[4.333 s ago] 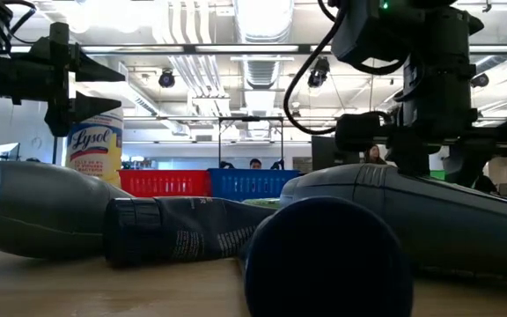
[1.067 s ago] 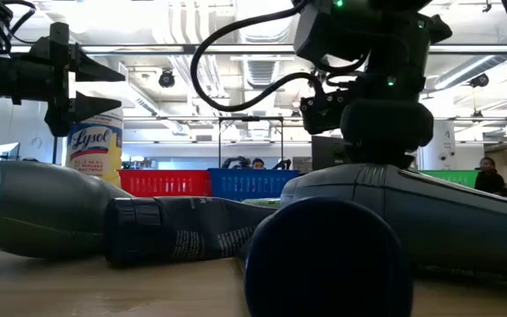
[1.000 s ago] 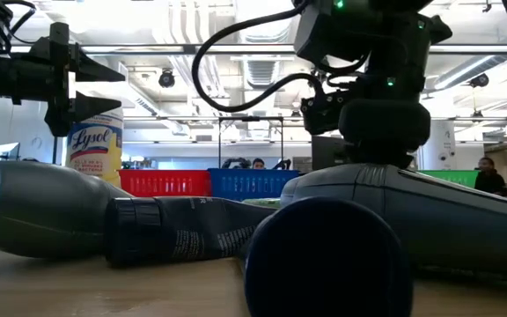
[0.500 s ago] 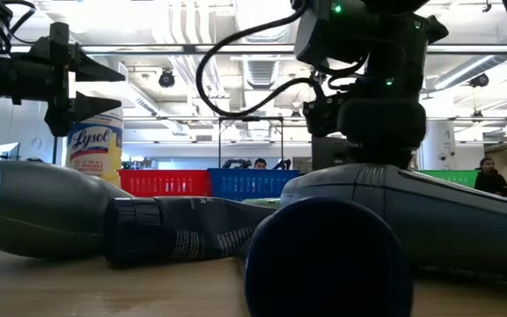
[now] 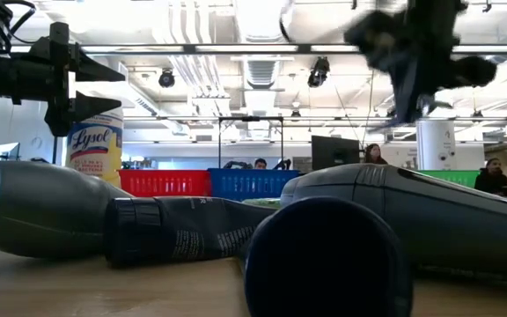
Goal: Pick & Place Travel size toiletries
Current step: Put the blue razor into the green bin, then put the black deodorant into the red bin
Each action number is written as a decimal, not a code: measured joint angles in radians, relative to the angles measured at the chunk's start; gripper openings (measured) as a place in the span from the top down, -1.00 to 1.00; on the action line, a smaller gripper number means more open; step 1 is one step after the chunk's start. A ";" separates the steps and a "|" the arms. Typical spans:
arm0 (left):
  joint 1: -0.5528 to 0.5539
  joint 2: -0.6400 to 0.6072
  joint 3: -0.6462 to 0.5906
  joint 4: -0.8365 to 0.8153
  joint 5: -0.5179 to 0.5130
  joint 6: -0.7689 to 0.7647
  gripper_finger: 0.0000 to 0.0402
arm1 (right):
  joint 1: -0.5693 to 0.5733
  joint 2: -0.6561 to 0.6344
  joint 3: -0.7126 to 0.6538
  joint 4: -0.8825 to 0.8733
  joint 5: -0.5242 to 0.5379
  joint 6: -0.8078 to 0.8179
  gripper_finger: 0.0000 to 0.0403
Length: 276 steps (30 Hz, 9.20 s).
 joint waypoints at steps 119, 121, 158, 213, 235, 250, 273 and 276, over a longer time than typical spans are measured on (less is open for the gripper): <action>0.000 0.001 0.000 -0.002 0.000 0.000 -0.43 | -0.210 0.014 -0.267 0.226 0.006 0.017 0.46; 0.000 0.001 0.000 -0.002 0.000 0.000 -0.43 | -0.199 0.014 -0.249 0.225 0.007 0.009 0.30; 0.000 0.003 0.000 0.023 0.000 -0.440 -0.43 | 0.200 0.213 0.019 0.216 -0.217 -0.435 -0.36; -0.800 1.350 0.823 -0.744 0.027 -0.614 -0.48 | 0.460 0.223 0.000 0.087 0.078 -0.359 -0.76; -0.698 1.554 0.849 -0.671 0.142 -0.465 -0.86 | 0.489 0.223 -0.023 0.094 0.112 -0.265 -0.71; -0.660 1.580 0.846 -0.596 0.247 -0.413 -0.06 | 0.489 0.223 -0.024 0.091 0.111 -0.205 -0.64; -0.285 1.161 0.835 -0.606 0.046 -0.809 -0.06 | 0.476 0.164 -0.051 0.087 0.196 -0.145 -0.55; -0.242 1.220 0.833 -0.602 0.097 -0.785 -0.06 | 0.477 0.164 -0.063 0.090 0.197 -0.101 -0.54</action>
